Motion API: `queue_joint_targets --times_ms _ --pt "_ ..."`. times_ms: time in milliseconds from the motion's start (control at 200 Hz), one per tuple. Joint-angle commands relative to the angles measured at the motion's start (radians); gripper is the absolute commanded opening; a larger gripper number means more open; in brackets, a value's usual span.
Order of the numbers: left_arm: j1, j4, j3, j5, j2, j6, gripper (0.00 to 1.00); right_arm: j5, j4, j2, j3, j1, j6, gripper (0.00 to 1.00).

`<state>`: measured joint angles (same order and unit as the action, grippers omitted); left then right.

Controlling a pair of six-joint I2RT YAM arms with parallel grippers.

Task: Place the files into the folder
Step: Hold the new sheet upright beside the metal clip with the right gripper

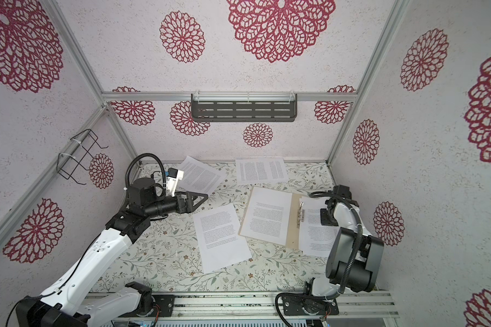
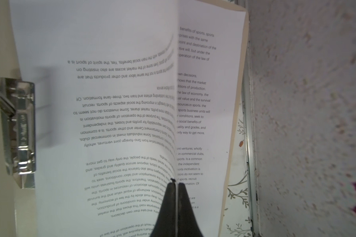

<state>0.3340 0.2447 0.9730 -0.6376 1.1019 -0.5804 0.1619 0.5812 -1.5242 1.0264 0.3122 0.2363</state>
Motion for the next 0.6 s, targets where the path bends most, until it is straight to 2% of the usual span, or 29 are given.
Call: queue_joint_targets --times_ms 0,595 --pt "0.004 -0.024 -0.009 0.004 0.005 0.0 0.97 -0.009 0.022 -0.009 0.009 0.011 -0.041 0.0" --pt "0.005 -0.024 -0.01 0.004 0.004 -0.001 0.97 -0.017 0.048 -0.052 0.049 0.022 -0.082 0.0"
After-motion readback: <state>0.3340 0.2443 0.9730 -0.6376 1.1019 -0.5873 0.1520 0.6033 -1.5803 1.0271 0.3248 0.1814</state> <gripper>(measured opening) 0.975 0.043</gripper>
